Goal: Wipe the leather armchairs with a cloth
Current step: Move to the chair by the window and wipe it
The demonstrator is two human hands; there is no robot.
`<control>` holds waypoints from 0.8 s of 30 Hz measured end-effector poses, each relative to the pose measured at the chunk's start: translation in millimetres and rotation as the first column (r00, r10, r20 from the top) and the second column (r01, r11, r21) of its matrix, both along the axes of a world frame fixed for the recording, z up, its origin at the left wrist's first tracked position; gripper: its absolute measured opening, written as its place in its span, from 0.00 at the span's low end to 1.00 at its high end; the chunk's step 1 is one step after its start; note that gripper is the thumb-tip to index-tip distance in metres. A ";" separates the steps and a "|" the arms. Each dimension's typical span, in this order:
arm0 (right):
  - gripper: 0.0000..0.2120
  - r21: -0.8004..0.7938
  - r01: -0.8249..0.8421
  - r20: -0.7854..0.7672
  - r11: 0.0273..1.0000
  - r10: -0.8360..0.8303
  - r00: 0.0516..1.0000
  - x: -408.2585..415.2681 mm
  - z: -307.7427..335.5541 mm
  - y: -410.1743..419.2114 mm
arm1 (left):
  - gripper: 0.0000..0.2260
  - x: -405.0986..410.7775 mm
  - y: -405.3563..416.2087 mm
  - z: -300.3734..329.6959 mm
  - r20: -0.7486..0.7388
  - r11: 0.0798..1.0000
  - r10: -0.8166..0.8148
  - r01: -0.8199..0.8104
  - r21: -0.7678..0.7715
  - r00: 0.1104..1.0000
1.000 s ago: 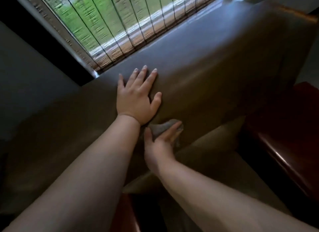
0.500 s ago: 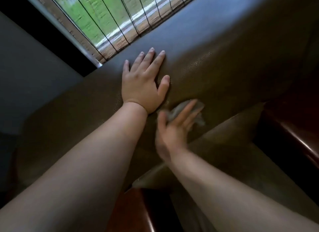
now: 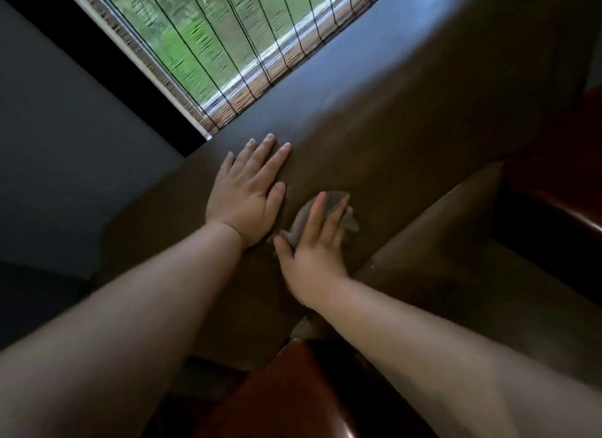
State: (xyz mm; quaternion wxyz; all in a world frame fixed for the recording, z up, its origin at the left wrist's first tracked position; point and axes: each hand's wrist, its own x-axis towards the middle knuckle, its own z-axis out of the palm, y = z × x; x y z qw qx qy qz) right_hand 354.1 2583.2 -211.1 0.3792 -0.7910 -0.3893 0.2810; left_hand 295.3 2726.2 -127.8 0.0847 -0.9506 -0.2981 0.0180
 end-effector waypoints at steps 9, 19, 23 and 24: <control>0.39 0.252 0.584 -0.111 0.772 -0.577 0.809 57.1 -14.2 50.4 | 0.29 -2.0 17.6 -25.7 0.167 0.989 -0.126 0.110 0.100 0.978; 0.35 0.284 0.657 -0.232 0.699 -0.615 0.754 106.0 -34.2 53.0 | 0.30 -3.0 23.5 -25.2 0.191 0.987 -0.136 0.115 0.114 0.972; 0.36 0.169 0.737 -0.283 0.654 -0.685 0.672 67.0 -57.8 51.6 | 0.33 -0.2 24.3 -28.0 0.177 0.983 -0.129 0.102 0.152 0.976; 0.36 0.123 0.664 -0.288 0.738 -0.613 0.735 30.1 -67.2 45.7 | 0.33 1.7 24.1 -27.4 0.171 0.982 -0.131 0.104 0.156 0.977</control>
